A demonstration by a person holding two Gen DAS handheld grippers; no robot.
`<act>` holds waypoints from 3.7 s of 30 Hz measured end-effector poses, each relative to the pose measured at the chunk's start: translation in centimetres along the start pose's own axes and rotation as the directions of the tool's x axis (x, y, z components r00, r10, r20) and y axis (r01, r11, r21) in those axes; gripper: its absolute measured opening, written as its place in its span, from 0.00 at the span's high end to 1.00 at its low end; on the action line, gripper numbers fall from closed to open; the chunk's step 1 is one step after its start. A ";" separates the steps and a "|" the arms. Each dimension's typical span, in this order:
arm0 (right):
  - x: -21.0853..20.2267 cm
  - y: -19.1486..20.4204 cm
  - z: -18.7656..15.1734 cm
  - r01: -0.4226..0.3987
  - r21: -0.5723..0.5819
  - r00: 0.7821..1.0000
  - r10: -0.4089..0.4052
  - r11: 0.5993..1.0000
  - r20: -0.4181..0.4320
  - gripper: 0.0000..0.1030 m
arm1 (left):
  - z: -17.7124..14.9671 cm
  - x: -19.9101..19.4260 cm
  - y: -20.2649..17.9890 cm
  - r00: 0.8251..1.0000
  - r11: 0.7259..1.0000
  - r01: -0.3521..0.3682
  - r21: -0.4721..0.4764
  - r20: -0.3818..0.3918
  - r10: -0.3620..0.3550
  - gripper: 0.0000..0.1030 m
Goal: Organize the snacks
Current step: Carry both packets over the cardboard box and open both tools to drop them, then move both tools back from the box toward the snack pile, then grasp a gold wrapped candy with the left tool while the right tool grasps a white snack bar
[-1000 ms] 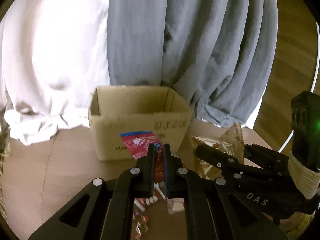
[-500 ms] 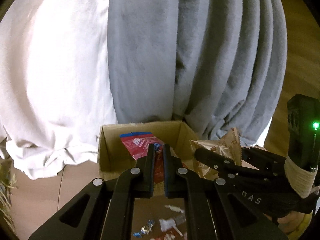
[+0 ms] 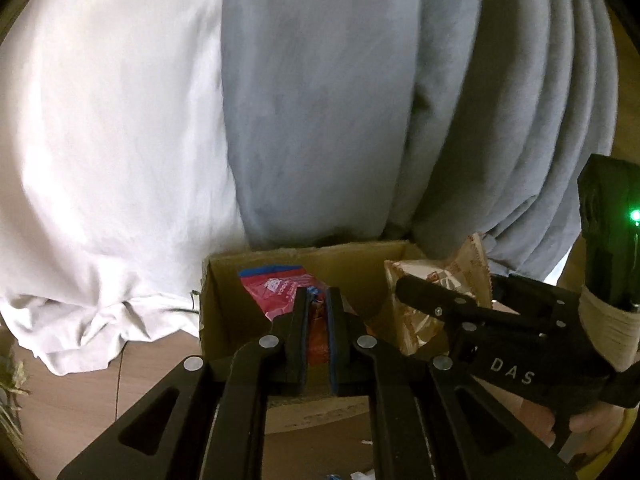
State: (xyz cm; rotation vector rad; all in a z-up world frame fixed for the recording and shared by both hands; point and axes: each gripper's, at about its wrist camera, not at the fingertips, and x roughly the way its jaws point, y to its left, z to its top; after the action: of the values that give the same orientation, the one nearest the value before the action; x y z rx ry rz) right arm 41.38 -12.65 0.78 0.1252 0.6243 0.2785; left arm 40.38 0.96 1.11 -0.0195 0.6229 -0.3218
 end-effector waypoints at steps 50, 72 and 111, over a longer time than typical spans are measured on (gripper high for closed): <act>-11.2 1.2 -16.5 0.182 0.029 0.977 -0.177 0.983 -0.117 0.25 | -16.9 -11.6 -4.2 0.987 0.985 -0.106 0.134 -0.106 0.120 0.35; -7.9 -1.3 -21.8 0.215 0.071 0.943 -0.189 0.974 -0.275 0.28 | -22.4 -5.9 -4.2 0.943 0.998 -0.003 0.061 -0.332 0.023 0.61; -3.4 -3.8 -21.5 0.211 0.111 0.922 -0.160 0.971 -0.353 0.80 | -18.4 -3.3 -5.1 0.954 0.998 0.064 -0.018 -0.293 -0.066 0.80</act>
State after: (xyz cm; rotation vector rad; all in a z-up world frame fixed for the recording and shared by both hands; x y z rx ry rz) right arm 26.89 -16.62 -15.43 0.1600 0.9983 0.0673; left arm 25.79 -1.41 -11.40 0.0003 0.9201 -0.3898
